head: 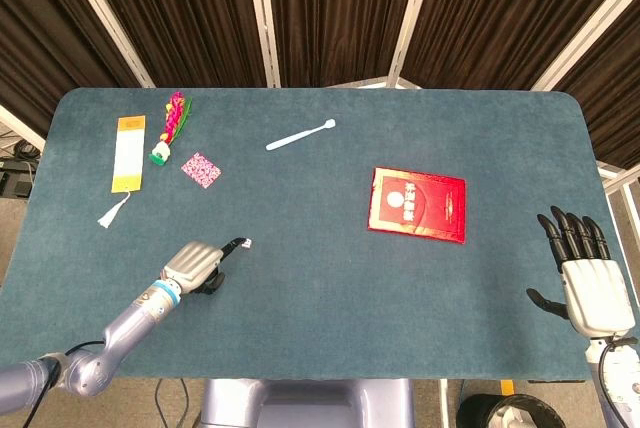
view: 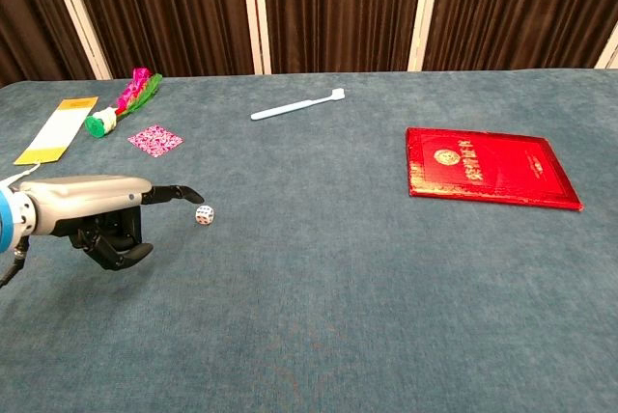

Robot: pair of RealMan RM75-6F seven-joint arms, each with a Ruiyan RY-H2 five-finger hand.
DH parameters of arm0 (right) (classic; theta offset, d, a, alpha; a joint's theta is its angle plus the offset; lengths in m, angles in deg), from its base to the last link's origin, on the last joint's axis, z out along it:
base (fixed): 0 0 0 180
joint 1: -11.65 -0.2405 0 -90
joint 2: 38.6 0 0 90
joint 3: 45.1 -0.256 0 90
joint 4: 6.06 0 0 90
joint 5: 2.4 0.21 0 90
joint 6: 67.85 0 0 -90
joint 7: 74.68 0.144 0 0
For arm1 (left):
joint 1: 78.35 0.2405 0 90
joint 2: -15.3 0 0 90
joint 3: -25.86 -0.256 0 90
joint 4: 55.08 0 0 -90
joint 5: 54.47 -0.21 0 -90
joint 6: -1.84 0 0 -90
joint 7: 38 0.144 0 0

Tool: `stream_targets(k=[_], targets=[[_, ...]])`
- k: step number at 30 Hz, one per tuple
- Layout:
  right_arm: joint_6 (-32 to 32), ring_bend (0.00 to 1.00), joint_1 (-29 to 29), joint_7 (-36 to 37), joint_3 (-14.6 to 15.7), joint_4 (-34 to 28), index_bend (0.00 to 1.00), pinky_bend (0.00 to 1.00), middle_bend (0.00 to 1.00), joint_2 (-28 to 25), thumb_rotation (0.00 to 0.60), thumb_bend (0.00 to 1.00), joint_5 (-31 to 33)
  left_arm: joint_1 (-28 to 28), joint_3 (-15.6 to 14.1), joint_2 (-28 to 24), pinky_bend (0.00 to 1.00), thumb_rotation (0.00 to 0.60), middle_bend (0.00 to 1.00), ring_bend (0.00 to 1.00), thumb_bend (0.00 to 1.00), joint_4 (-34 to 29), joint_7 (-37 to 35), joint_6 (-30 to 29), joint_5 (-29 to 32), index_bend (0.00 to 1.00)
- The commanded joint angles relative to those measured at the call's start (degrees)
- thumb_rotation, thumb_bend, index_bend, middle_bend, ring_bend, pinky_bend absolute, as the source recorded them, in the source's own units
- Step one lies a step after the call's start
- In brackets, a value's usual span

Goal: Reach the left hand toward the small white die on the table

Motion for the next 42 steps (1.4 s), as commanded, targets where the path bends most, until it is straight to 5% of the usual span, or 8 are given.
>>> stream_targets(k=[1, 25, 33, 38, 39, 41, 42], targets=[[0.0, 0.00, 0.0, 0.2, 0.0, 0.0, 0.00, 0.00, 0.00, -0.1, 0.600, 0.00, 0.1, -0.5, -0.2, 0.6, 1.00, 0.600, 0.97, 0.95, 0.63, 0.4, 0.0, 0.2, 0.8, 0.00], [-0.4, 0.00, -0.1, 0.8, 0.2, 0.0, 0.00, 0.00, 0.00, -0.3, 0.600, 0.00, -0.2, 1.2, -4.9, -2.8, 1.00, 0.600, 0.97, 0.94, 0.64, -3.2, -3.1, -2.5, -1.3, 0.00], [-0.4, 0.00, -0.2, 0.9, 0.4, -0.1, 0.00, 0.00, 0.00, -0.4, 0.600, 0.00, -0.5, 3.4, -3.8, -6.4, 1.00, 0.600, 0.97, 0.94, 0.64, -6.8, -7.2, -8.2, -5.0, 0.00], [-0.6, 0.00, -0.1, 1.2, 0.5, -0.3, 0.00, 0.00, 0.00, -0.5, 0.600, 0.00, -1.0, 7.0, -1.1, -9.3, 0.99, 0.600, 0.90, 0.86, 0.62, -8.4, -9.5, -19.6, -10.1, 0.00], [-0.7, 0.00, -0.2, 1.4, 0.5, -0.3, 0.00, 0.00, 0.00, -0.5, 0.600, 0.00, -1.1, 8.0, -0.7, -9.5, 0.91, 0.600, 0.83, 0.78, 0.54, -8.2, -9.4, -22.5, -11.1, 0.00], [-0.6, 0.00, -0.2, 1.9, 0.5, -0.3, 0.00, 0.00, 0.00, -0.6, 0.600, 0.00, -1.1, 10.4, 0.0, -10.0, 0.57, 0.600, 0.61, 0.52, 0.30, -7.4, -9.5, -29.0, -13.4, 0.00], [-0.7, 0.00, -0.2, 2.1, 0.5, -0.3, 0.00, 0.00, 0.00, -0.6, 0.600, 0.00, -1.3, 11.4, 0.0, -10.4, 0.30, 0.600, 0.44, 0.33, 0.15, -7.1, -9.7, -31.1, -14.1, 0.00]])
